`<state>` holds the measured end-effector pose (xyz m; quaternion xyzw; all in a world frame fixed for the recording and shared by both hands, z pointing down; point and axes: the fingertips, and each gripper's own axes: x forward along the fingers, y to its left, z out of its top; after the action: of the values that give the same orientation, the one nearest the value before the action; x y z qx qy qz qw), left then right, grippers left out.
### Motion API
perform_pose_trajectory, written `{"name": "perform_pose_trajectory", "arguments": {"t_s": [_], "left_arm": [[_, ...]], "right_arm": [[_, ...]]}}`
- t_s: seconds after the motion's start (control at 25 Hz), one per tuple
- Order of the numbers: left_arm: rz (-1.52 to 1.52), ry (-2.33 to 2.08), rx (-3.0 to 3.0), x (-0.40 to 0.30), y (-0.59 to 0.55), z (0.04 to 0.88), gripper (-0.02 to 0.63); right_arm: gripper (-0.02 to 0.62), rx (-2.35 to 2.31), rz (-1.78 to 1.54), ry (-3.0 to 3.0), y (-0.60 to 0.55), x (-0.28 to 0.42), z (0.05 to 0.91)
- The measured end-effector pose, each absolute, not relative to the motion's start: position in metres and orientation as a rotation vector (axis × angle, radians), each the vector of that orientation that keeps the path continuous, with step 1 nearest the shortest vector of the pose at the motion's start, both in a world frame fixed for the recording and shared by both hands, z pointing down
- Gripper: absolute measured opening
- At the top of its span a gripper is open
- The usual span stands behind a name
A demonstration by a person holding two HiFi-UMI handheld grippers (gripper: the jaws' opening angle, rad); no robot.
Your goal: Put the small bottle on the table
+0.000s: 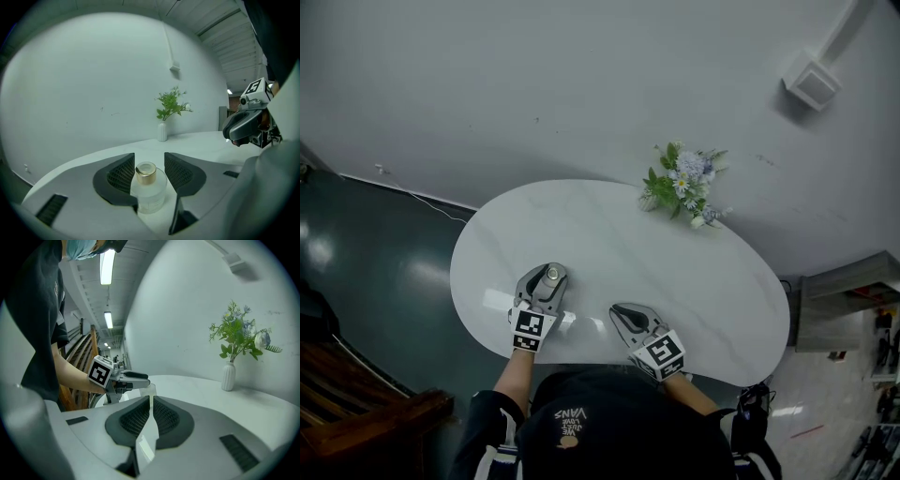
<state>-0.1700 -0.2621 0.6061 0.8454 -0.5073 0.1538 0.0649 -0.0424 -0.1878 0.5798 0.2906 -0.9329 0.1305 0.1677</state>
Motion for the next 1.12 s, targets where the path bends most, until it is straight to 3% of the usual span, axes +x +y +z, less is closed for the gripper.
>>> {"name": "perform_pose_trajectory", "arguments": {"t_s": [0.48, 1.12], "left_arm": [[0.452, -1.666, 2.504, -0.168, -0.204, 0.579, 0.191], [0.442, -1.822, 2.43, -0.135, -0.116, 0.555, 0.064]], "right_arm": [[0.057, 0.695, 0.333, -2.732, -0.169, -0.041, 0.57], [0.057, 0.543, 0.284, -2.811, -0.124, -0.025, 0.565]]}}
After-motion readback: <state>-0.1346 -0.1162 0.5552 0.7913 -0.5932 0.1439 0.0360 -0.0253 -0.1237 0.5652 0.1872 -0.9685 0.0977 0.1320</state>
